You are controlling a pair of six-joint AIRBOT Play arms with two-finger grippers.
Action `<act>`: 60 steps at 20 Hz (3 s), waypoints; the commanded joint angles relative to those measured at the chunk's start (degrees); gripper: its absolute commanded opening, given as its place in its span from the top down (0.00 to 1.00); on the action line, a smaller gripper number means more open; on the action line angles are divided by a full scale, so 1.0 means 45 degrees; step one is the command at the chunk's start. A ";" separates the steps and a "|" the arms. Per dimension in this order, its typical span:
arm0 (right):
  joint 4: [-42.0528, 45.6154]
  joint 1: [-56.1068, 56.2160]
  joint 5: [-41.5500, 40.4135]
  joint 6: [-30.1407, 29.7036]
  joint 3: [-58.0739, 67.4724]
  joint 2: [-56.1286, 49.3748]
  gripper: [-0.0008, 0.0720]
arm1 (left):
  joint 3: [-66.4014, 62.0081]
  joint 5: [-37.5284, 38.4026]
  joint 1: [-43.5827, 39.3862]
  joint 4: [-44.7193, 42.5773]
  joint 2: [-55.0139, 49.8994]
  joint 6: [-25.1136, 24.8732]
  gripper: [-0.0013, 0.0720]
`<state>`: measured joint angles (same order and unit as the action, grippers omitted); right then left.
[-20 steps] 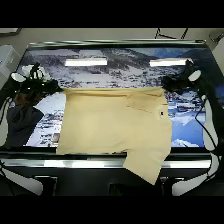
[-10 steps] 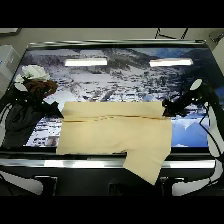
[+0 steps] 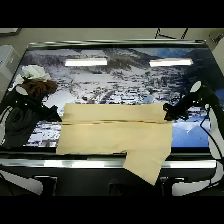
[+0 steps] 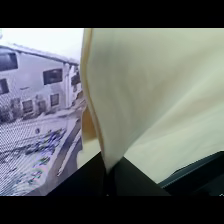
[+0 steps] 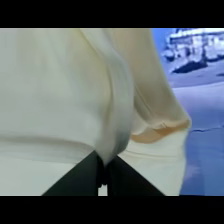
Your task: Fold the clothes and pants, and hang the long-sleeved shirts on hangers.
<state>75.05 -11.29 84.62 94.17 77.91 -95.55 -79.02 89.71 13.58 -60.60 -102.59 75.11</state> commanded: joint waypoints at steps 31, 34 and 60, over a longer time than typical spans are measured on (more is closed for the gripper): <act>0.0568 -0.2871 0.2312 -0.0889 -0.3852 0.4070 0.23 | 0.9836 -0.2288 0.2725 0.0316 0.5076 -0.1773 0.48; 0.0573 -0.2871 0.2263 -0.0894 -0.3988 0.4143 0.23 | 1.0064 -0.2769 0.2652 0.0656 0.5076 -0.1685 0.50; -0.2866 -0.2871 -0.0976 -0.3444 -1.0933 0.5119 0.94 | 0.9972 -0.2336 0.2166 0.0957 0.5115 -0.1719 0.95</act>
<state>63.46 -24.21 78.85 80.71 28.16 -72.55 -33.63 77.32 23.03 -56.84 -79.66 67.46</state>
